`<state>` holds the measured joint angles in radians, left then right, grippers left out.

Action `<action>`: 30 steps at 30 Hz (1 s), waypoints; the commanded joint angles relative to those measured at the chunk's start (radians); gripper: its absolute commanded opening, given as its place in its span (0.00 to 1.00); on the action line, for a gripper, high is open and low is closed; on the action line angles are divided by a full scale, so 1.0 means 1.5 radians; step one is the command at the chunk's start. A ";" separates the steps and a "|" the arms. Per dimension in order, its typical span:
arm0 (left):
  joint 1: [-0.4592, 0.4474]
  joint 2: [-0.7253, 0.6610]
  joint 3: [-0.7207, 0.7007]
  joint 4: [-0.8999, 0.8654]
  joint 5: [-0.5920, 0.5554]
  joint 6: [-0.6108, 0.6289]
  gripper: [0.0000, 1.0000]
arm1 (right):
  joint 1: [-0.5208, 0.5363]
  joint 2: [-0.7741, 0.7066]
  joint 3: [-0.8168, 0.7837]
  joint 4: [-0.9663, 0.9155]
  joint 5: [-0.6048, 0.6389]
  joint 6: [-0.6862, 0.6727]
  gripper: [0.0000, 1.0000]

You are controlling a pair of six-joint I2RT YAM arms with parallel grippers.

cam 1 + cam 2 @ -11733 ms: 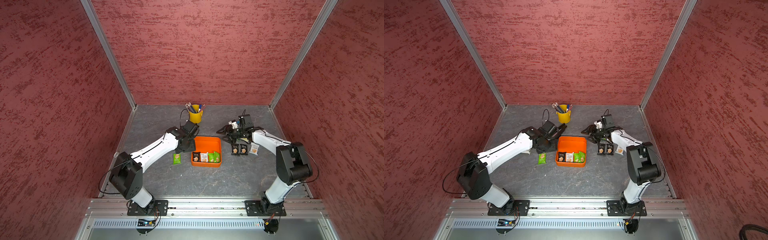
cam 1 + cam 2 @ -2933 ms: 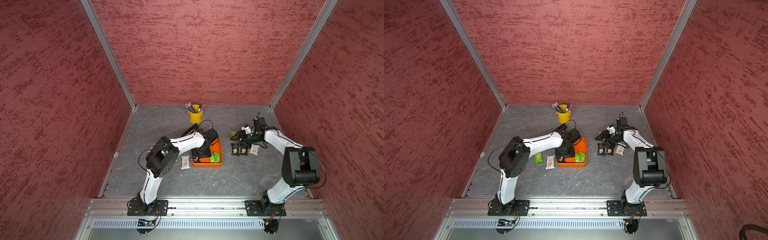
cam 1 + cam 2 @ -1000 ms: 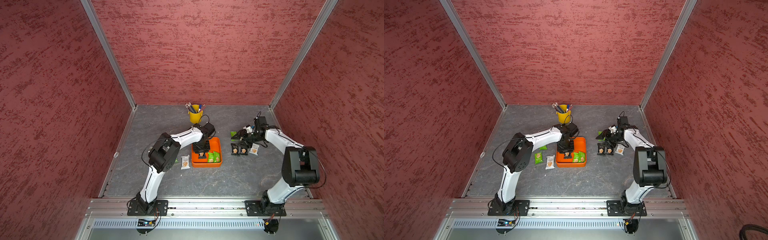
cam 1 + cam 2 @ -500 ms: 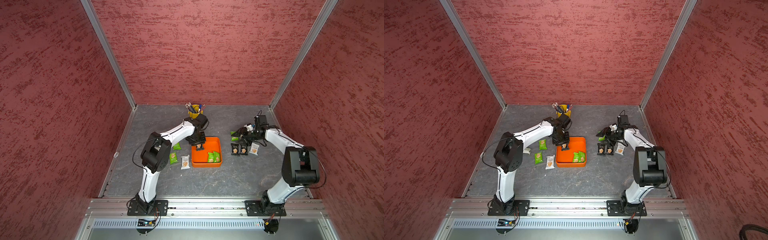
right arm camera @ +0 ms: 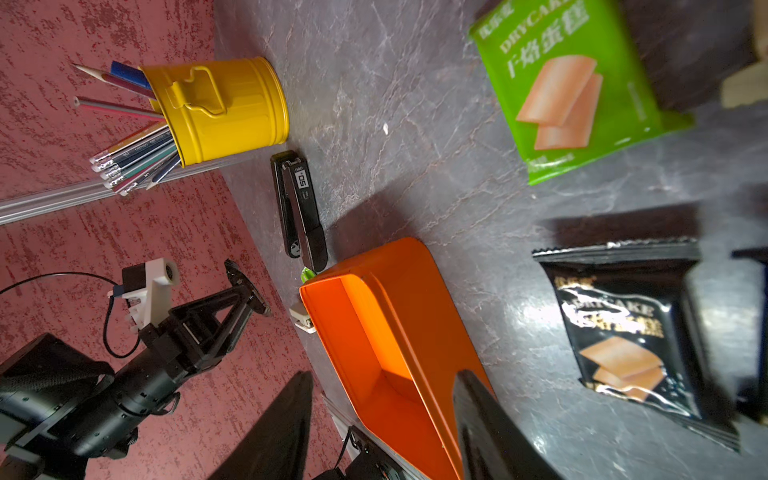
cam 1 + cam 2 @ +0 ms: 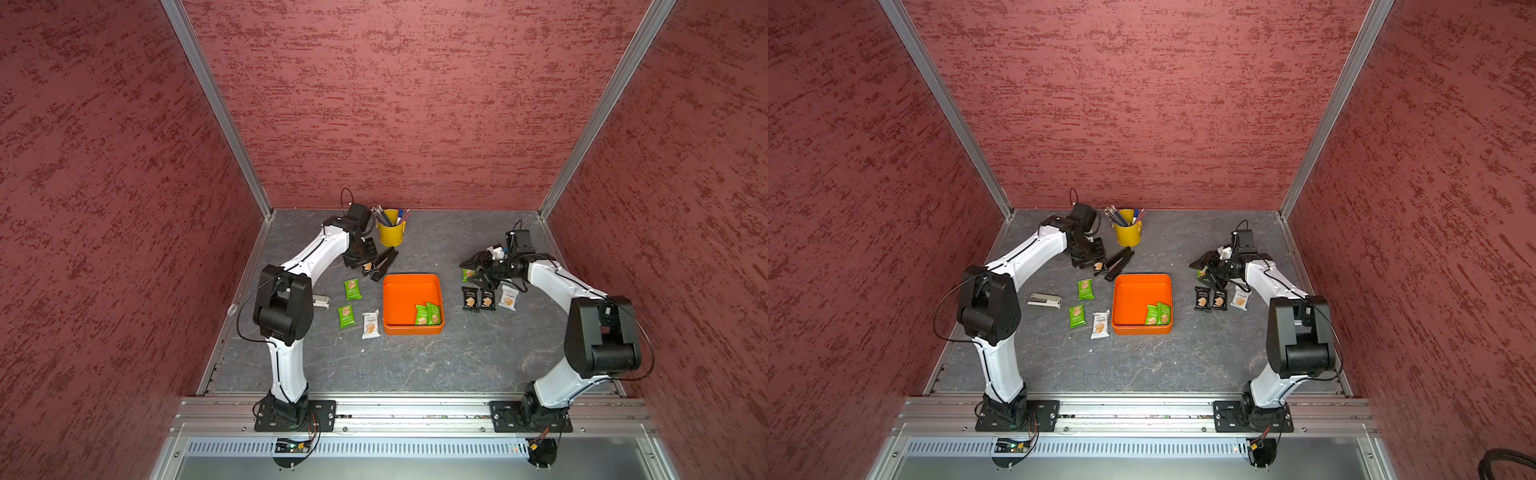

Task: Take the cookies out of the storage box
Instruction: Place the cookie at the center of the board.

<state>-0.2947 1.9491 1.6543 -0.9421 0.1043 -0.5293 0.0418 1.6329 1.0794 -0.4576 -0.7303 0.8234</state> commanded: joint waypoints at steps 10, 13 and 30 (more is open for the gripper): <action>0.143 0.032 -0.052 0.033 -0.035 0.067 0.40 | 0.018 -0.071 -0.045 0.023 0.059 0.040 0.58; 0.155 0.048 -0.055 0.029 -0.054 0.081 0.40 | 0.022 -0.079 -0.055 0.024 0.066 0.045 0.58; 0.176 0.084 -0.084 0.049 -0.056 0.114 0.47 | 0.063 -0.106 -0.079 0.020 0.110 0.071 0.59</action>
<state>-0.0387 2.0640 1.5276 -0.8783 0.0254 -0.3805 0.1249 1.5028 0.9722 -0.4374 -0.5980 0.9173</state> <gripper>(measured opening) 0.456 0.585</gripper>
